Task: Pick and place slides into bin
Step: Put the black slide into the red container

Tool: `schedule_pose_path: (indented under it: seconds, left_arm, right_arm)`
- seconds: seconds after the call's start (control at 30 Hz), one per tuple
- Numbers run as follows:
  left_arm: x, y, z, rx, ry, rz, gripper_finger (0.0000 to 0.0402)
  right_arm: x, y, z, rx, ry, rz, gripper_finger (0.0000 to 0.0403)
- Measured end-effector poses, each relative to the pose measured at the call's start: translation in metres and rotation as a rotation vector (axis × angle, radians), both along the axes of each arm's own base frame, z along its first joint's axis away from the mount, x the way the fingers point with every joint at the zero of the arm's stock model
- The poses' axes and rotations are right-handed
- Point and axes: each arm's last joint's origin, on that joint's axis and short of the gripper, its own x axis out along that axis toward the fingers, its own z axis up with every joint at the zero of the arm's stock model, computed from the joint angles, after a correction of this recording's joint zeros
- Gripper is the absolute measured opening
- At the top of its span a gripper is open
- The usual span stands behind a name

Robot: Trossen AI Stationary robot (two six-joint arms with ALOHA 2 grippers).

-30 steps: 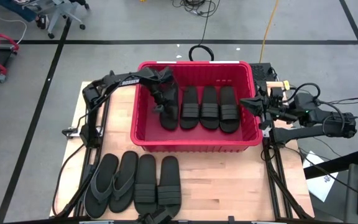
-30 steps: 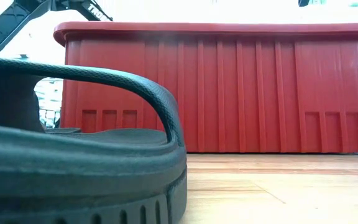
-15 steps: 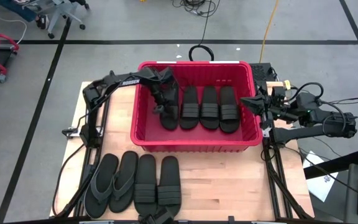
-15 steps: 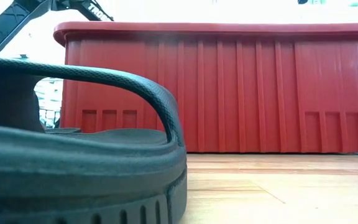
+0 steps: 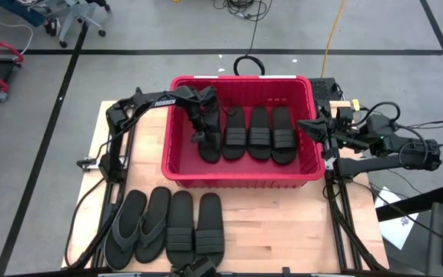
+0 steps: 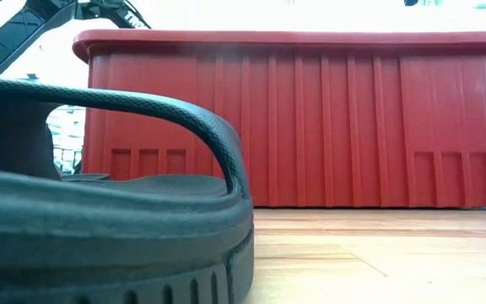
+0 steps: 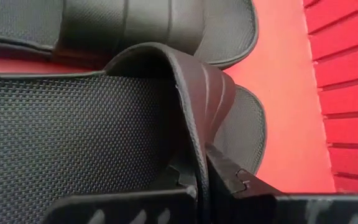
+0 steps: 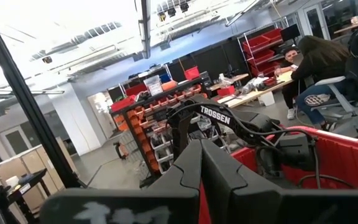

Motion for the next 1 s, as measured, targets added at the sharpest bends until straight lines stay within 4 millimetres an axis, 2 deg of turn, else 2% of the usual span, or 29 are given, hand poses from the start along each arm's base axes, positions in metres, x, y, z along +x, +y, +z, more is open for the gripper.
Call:
schedule_pose_path:
  seconds: [0.13,0.3,0.67,0.83,1.0]
  left_arm:
    - [0.000,0.001,0.000,0.015,0.008,0.004,0.0017]
    - [0.000,0.002,-0.001,0.052,0.036,0.022,0.0060]
    - [-0.001,0.004,-0.001,0.067,0.050,0.044,0.0199]
    - [-0.003,0.001,0.012,0.107,0.012,-0.002,0.0245]
    - [-0.007,-0.003,0.036,0.191,-0.027,-0.003,0.0263]
  right_arm:
    - [0.000,0.000,0.000,0.000,0.000,0.000,0.0000]
    - [0.000,0.000,0.000,0.004,-0.001,0.001,0.0000]
    - [0.000,0.000,0.000,0.004,0.000,0.001,0.0000]
    - [0.000,0.000,0.000,0.004,0.003,0.002,0.0000]
    - [0.000,0.000,-0.001,0.003,0.006,0.004,0.0000]
